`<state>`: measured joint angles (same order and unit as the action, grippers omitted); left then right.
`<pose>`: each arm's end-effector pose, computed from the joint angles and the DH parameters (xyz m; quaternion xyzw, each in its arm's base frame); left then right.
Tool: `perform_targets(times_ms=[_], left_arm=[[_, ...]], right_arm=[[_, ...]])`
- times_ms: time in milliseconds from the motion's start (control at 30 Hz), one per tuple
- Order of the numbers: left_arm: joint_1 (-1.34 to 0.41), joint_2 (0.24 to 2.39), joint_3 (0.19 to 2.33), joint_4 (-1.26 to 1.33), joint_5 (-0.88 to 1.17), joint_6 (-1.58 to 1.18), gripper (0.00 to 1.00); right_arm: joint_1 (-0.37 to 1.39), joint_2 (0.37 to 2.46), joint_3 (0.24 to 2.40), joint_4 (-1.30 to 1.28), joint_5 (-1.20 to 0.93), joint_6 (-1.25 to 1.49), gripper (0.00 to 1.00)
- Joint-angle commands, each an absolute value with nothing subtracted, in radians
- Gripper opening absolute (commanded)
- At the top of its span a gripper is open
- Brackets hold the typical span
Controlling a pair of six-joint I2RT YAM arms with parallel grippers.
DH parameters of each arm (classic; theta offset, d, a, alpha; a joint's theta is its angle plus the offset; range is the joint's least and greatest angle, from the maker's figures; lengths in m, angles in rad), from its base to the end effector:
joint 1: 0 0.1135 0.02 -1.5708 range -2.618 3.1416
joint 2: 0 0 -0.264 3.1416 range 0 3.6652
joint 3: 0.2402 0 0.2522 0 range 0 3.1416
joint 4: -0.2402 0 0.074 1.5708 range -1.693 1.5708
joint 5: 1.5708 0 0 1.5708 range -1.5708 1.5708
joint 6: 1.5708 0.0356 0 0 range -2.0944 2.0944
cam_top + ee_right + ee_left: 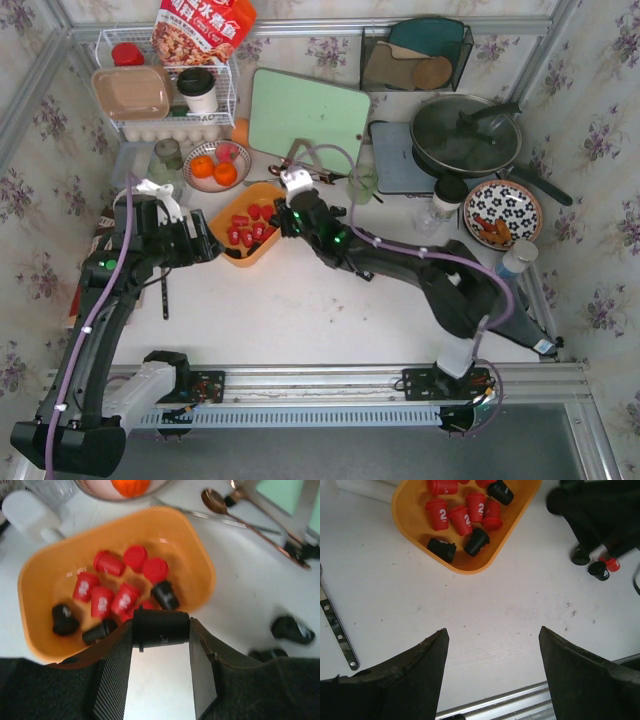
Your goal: Mix the coffee capsules in the storage basket
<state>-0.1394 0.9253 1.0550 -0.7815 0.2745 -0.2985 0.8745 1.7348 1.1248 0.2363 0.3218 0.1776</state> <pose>0.1793 -0.0349 0.3499 -0.0101 0.8899 -0.2151 0.4022 0.2643 0.2986 0.2435 -0.1936 0.7973 0.1648 0.5474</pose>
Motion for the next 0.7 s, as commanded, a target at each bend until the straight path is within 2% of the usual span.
perform_targets(times_ms=[0,167,333,500,600,667], left_arm=[[-0.135,0.919,1.053,-0.759,0.285,-0.304,0.75],[-0.134,0.918,1.051,-0.756,0.297,-0.307,0.75],[-0.131,0.923,1.050,-0.753,0.321,-0.316,0.75],[-0.127,0.927,1.049,-0.750,0.337,-0.320,0.75],[-0.122,0.926,1.049,-0.752,0.338,-0.322,0.75],[-0.118,0.927,1.048,-0.749,0.342,-0.323,0.75]], right_arm=[[0.851,1.905,1.325,0.271,0.249,0.114,0.14],[0.816,2.070,1.475,0.272,0.246,0.135,0.19],[0.765,2.147,1.517,0.272,0.173,0.267,0.27],[0.720,2.162,1.523,0.251,0.067,0.378,0.46],[0.715,2.147,1.522,0.230,0.061,0.372,0.62],[0.715,2.132,1.518,0.219,0.072,0.359,0.69]])
